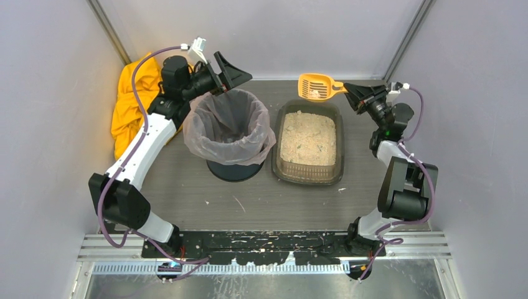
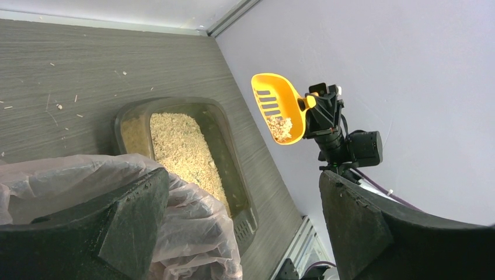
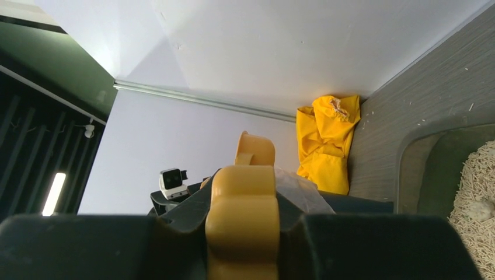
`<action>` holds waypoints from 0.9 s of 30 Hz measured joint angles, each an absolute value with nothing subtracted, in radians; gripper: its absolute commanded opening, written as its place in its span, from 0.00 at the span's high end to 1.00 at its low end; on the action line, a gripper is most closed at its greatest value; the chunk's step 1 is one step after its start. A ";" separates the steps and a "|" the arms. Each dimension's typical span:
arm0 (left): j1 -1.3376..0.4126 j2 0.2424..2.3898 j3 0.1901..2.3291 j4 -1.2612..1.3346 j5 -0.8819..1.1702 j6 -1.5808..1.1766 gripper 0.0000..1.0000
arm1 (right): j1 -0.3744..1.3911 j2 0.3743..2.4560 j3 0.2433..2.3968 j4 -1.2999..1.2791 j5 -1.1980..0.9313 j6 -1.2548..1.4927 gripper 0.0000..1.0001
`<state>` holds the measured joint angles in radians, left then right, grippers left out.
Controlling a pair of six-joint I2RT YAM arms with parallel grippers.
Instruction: Clean the litter box
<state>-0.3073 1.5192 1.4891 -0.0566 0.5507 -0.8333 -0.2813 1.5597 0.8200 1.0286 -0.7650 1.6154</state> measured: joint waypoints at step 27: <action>-0.236 1.435 1.564 -0.208 0.474 -0.693 0.02 | 0.260 1.617 1.492 0.011 -0.746 0.910 0.99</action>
